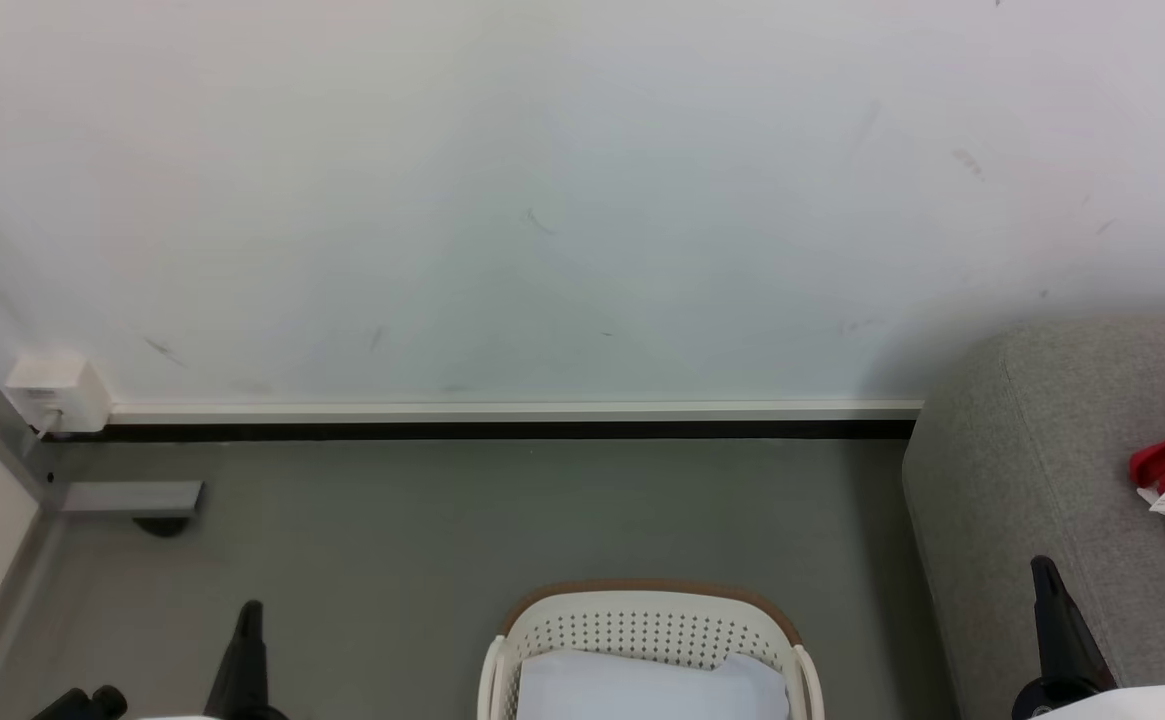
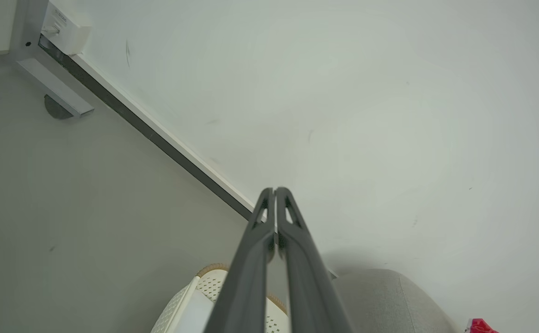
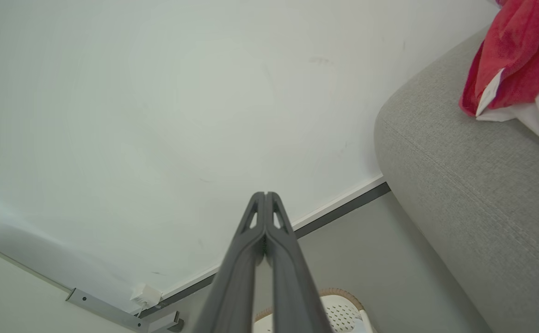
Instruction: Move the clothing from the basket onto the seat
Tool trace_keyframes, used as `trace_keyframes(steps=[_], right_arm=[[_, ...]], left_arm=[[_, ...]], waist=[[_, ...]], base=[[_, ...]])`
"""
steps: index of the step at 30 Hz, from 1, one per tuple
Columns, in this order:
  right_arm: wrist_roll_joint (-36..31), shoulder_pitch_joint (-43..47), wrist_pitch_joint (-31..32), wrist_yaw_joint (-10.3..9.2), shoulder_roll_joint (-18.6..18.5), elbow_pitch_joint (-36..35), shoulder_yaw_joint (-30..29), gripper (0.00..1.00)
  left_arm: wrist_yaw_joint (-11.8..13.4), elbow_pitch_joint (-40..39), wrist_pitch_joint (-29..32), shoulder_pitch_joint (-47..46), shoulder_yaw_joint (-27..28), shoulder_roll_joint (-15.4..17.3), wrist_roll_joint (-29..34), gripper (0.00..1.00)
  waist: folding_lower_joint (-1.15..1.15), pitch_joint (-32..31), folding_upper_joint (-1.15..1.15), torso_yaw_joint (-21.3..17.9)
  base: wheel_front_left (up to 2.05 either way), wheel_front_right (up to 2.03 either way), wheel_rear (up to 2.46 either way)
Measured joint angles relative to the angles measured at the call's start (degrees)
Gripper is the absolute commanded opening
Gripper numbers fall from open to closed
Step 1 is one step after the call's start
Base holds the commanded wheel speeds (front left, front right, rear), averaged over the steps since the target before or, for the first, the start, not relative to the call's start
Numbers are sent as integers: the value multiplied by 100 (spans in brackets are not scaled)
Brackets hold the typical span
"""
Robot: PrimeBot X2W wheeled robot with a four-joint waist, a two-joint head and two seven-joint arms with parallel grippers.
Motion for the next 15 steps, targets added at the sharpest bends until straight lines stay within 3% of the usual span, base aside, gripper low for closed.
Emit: trace_keyframes(steps=[15], right_arm=[[967, -49, 286, 0, 78, -9, -211, 0]], left_arm=[[-74, -10, 280, -112, 68, -16, -1022, 0]], waist=[[0, 25, 0, 30]], base=[[0, 0, 0]])
